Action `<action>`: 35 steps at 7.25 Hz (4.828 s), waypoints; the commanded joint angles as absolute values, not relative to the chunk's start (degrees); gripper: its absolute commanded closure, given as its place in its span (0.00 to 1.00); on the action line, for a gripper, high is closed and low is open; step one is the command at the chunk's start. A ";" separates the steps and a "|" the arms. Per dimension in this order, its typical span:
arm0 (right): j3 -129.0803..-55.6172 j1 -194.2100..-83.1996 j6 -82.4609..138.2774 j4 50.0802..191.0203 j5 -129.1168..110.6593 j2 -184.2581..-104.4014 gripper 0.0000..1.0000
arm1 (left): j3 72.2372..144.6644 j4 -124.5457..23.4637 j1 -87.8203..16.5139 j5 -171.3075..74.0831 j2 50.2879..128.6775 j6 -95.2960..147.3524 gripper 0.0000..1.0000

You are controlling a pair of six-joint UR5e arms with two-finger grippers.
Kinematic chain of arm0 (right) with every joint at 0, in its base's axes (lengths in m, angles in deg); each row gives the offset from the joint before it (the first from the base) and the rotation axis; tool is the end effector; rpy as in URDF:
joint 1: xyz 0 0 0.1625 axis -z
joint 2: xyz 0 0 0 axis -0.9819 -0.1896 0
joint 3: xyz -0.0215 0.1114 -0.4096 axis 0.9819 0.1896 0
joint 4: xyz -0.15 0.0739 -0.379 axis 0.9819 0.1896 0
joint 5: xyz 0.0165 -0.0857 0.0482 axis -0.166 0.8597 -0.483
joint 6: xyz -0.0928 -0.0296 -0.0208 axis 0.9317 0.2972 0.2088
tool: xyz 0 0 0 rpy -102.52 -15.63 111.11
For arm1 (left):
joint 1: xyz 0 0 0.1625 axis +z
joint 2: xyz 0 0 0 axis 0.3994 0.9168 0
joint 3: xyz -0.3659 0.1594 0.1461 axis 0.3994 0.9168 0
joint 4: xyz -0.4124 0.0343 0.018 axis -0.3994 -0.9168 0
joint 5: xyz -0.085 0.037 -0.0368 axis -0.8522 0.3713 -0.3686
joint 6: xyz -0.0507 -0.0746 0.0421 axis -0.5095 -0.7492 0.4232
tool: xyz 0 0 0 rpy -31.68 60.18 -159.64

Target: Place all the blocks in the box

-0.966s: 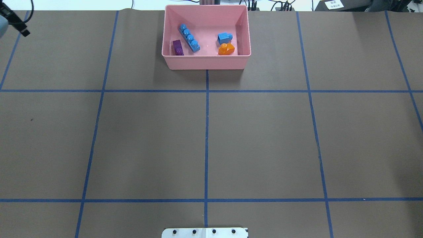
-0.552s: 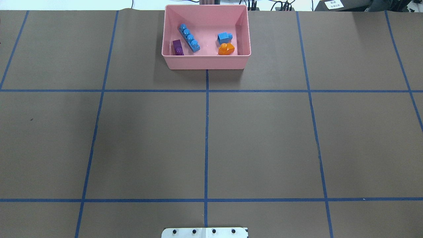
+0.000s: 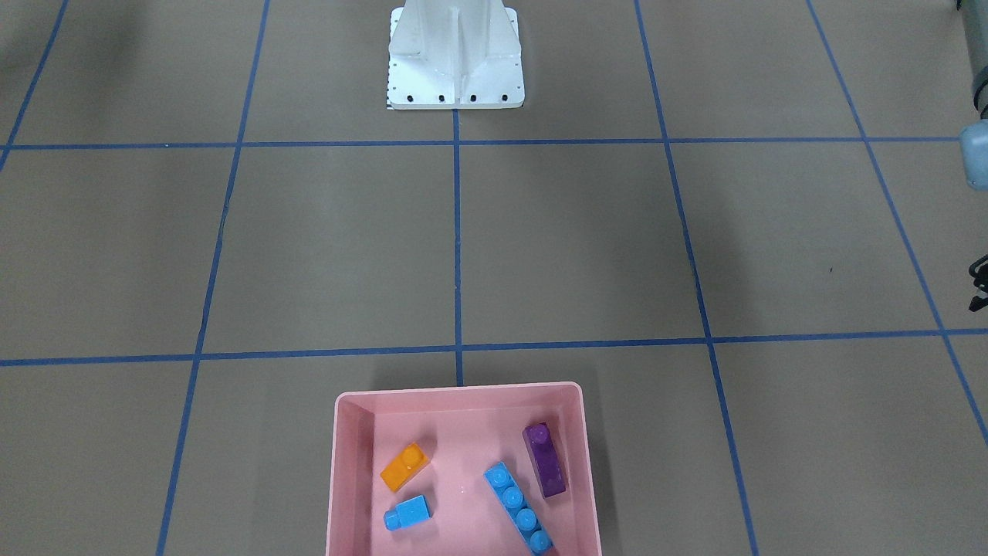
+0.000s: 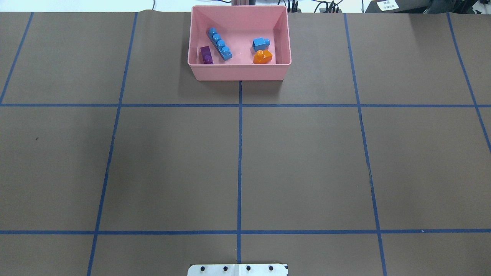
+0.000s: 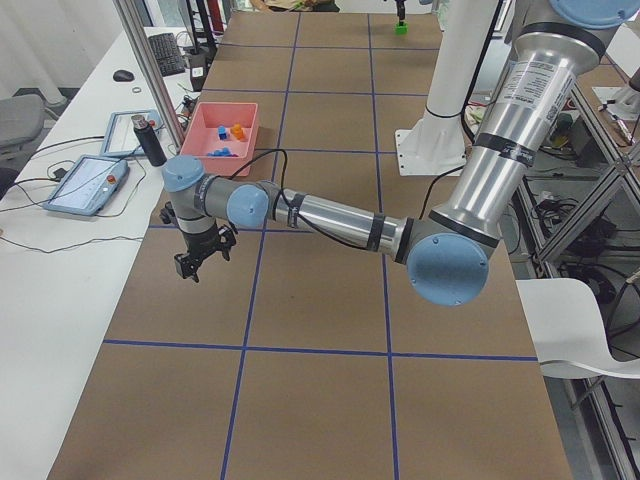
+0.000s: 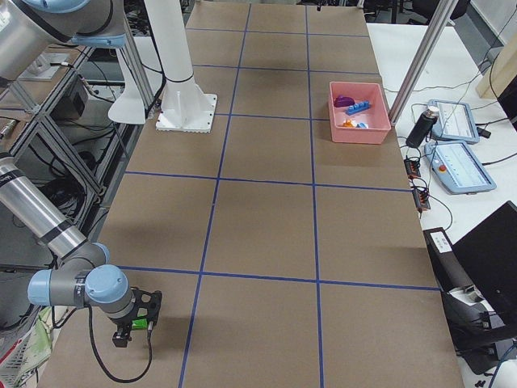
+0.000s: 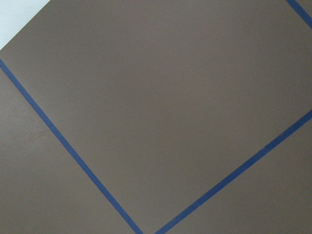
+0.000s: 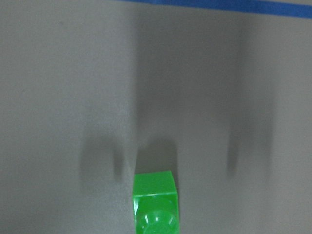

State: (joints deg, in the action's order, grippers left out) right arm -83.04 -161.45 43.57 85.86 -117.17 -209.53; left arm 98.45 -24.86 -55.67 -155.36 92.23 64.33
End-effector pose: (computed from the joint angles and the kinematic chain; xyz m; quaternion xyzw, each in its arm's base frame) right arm 0.0622 -0.0477 0.8506 -0.0541 -0.3467 -0.0448 0.9354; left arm 0.0530 -0.6605 0.5172 0.1499 0.3107 0.3150 0.8842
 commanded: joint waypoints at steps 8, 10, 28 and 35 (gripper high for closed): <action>-78.28 -161.34 45.55 85.73 -119.98 -206.37 0.97 | 98.69 -24.79 -55.30 -155.49 92.47 62.40 0.00; -78.10 -161.34 46.34 85.64 -118.67 -204.35 1.00 | 98.69 -24.79 -55.30 -155.66 92.56 61.59 0.00; -49.20 -139.19 -11.56 122.32 -107.23 -102.48 1.00 | 97.38 -30.06 -48.62 -156.98 95.90 37.77 0.00; -35.39 -126.02 -35.29 107.79 -98.00 -88.86 0.19 | 97.29 -30.15 -46.95 -156.98 96.26 36.54 0.00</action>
